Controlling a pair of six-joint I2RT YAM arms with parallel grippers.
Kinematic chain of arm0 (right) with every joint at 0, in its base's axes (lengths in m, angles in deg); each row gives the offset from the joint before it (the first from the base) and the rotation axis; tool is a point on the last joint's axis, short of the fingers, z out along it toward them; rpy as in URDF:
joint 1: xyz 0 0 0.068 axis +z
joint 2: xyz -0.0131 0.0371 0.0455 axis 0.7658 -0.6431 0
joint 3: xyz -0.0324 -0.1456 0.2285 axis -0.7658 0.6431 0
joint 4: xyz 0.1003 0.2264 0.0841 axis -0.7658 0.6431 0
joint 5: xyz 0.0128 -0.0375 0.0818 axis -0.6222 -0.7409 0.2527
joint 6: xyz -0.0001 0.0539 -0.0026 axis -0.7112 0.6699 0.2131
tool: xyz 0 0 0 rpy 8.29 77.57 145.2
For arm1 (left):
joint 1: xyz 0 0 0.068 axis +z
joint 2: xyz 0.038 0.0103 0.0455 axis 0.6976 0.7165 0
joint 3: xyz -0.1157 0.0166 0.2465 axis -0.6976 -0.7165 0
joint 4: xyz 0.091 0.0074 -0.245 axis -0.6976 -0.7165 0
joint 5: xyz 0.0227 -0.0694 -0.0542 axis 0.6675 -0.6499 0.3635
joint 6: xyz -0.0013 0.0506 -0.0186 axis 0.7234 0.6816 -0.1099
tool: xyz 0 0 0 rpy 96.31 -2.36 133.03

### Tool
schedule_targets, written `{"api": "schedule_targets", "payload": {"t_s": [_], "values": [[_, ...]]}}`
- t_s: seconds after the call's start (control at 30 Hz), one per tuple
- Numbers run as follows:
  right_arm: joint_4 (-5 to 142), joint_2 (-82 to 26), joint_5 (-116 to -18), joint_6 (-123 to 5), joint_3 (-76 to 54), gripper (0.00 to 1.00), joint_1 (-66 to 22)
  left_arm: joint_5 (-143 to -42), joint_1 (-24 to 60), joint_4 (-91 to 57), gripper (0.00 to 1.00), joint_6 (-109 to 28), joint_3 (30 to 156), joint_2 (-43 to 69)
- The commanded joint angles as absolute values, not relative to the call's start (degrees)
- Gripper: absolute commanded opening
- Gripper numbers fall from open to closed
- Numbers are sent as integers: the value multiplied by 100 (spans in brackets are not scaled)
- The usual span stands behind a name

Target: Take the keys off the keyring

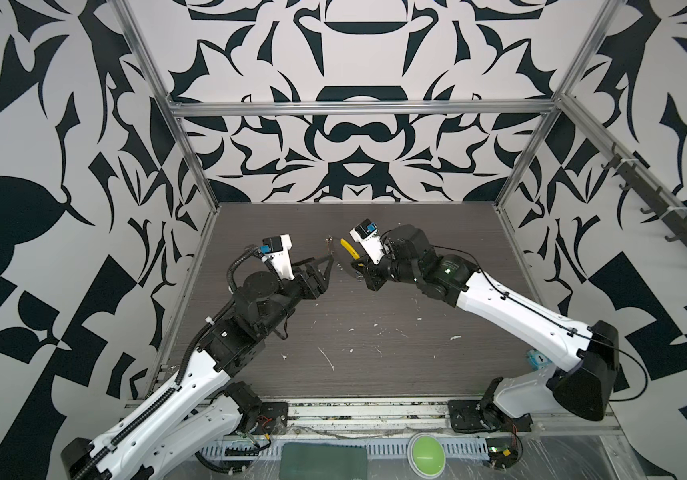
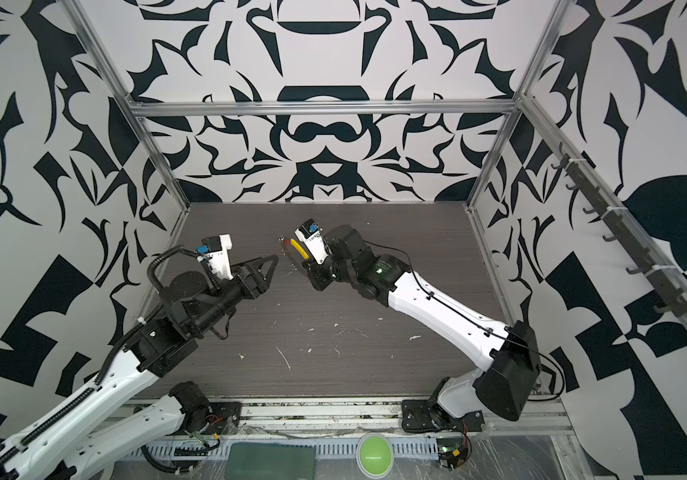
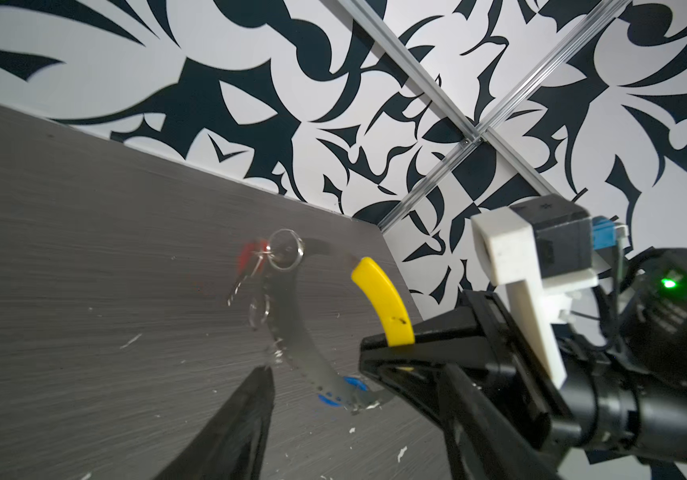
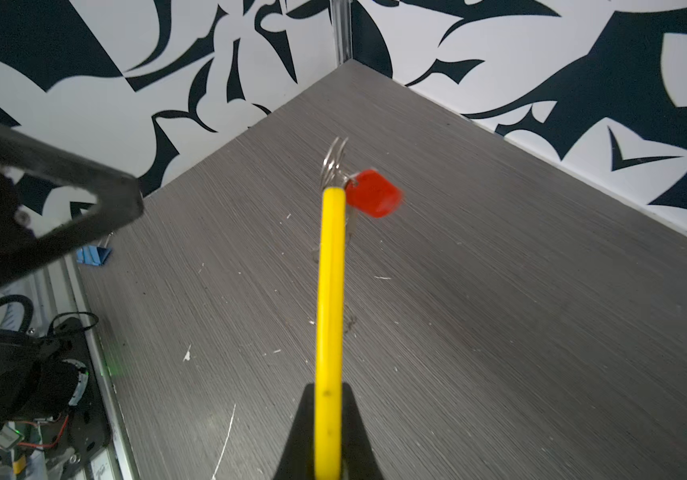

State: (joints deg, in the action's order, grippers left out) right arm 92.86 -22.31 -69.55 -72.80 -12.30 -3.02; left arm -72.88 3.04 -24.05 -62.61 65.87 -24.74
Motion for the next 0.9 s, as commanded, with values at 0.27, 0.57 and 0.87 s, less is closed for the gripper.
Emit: {"api": "schedule_targets", "payload": {"t_s": [0.27, 0.57, 0.87], "values": [[11166, -2177, -5456, -8087, -1802, 0, -798, -9392, 1434, -3268, 67, -5336, 6871, -2333], [11298, -2313, -3125, -8472, -1750, 0, -1286, -11118, 1619, -3001, 67, -4921, 6829, -2323], [11648, -2524, -3153, -8491, -2017, 0, -1284, -10913, 1619, -3700, 65, -4837, 7184, -1969]]}}
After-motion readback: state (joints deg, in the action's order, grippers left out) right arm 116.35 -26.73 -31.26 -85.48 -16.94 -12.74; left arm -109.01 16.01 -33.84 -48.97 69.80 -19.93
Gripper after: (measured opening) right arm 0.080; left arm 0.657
